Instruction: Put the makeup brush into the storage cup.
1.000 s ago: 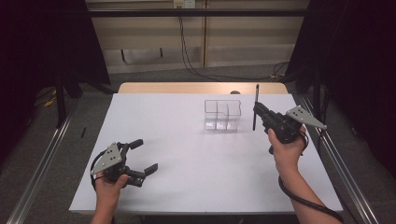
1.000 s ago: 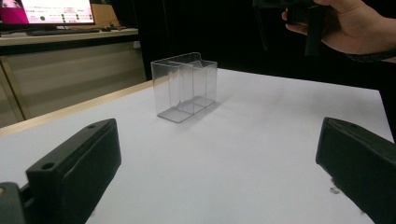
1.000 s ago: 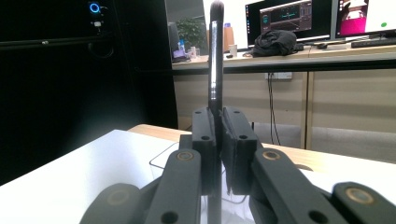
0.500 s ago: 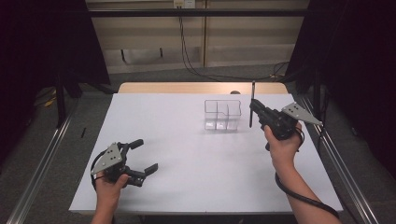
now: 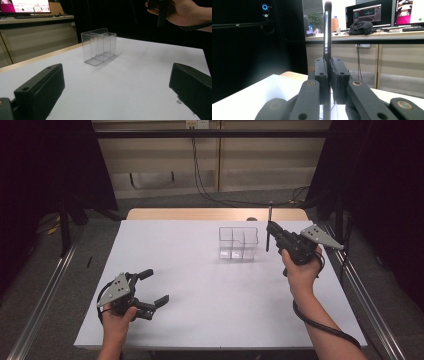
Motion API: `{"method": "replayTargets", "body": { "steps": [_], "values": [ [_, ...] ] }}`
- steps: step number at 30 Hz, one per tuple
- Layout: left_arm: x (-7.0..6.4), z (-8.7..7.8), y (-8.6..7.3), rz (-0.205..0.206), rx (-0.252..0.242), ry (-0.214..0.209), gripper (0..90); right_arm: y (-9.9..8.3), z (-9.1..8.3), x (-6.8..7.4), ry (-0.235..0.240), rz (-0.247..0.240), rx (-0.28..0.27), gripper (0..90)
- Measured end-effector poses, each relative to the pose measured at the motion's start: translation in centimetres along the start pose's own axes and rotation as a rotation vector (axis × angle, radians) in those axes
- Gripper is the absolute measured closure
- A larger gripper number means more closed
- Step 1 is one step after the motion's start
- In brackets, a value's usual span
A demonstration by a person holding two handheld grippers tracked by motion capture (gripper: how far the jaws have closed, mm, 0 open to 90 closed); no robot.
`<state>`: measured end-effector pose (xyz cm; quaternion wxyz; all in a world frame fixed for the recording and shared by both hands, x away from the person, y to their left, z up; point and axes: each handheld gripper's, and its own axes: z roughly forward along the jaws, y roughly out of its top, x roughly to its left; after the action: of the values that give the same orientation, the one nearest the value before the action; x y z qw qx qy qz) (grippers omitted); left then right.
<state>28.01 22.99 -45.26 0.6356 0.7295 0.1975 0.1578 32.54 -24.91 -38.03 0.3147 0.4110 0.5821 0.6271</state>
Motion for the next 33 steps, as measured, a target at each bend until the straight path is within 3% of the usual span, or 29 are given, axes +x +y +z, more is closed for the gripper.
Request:
{"method": "replayTargets", "body": {
  "steps": [33],
  "values": [
    [0.0, 0.0, 0.0, -0.001, 0.001, 0.0, 0.0, 0.6, 1.9, -0.8, -0.016, -0.009, -0.02, 84.4]
  ]
}}
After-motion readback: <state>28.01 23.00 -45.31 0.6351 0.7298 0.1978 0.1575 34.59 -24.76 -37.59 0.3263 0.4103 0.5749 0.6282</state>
